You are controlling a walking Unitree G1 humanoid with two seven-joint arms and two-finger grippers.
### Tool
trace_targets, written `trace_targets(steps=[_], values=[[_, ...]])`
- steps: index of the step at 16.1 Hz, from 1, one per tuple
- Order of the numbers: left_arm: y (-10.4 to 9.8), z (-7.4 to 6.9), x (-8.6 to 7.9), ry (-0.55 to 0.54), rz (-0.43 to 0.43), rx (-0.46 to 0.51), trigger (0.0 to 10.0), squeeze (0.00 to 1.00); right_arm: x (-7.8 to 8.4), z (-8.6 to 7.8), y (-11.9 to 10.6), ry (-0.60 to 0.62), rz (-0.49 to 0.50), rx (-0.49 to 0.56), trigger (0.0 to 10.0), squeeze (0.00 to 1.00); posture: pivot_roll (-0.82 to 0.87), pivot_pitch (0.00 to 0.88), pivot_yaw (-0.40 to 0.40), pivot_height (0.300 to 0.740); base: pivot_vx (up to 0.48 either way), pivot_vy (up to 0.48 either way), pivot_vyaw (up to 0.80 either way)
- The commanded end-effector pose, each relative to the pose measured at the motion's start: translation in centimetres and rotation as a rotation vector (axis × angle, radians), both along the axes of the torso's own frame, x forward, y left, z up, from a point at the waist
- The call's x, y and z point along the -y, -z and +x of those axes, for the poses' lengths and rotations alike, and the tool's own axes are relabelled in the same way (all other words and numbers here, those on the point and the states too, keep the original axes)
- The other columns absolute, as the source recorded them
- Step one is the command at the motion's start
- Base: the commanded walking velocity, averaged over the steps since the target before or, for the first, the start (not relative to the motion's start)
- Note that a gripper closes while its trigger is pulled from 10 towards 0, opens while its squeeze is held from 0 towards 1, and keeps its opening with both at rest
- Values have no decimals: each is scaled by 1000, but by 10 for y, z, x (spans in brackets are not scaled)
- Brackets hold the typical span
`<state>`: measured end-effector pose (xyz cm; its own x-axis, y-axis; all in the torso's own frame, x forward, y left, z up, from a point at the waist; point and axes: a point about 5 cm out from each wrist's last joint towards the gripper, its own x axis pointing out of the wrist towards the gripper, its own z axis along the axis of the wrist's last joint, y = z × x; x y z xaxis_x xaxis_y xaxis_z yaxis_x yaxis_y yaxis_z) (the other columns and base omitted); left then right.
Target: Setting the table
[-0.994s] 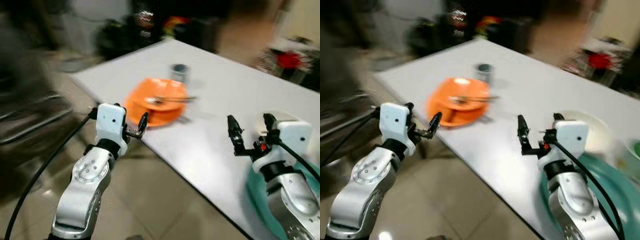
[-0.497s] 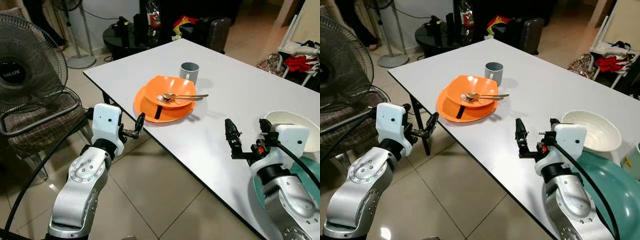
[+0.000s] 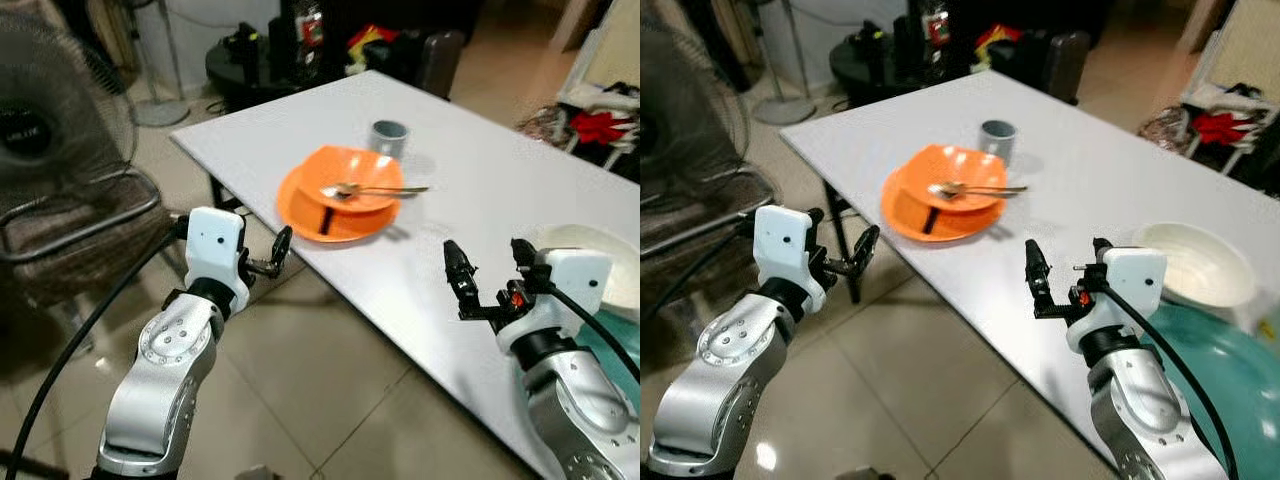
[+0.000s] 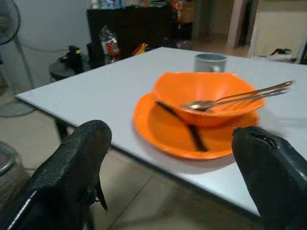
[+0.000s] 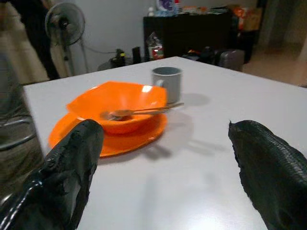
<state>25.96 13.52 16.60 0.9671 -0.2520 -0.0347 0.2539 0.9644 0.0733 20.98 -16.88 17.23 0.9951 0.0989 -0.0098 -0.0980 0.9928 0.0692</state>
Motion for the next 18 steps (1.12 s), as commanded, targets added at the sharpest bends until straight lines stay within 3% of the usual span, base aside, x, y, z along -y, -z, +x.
trace_targets(steps=[1,18], values=[[-3,0,-1,-2,1,8,10000,0,0,0,-2,-5,-2,3,10000,0,-3,0,-19,740,0,289,0],[-3,1,-1,6,6,4,10000,0,-2,1,-1,-11,2,-11,10000,0,-1,0,-16,740,0,291,0]])
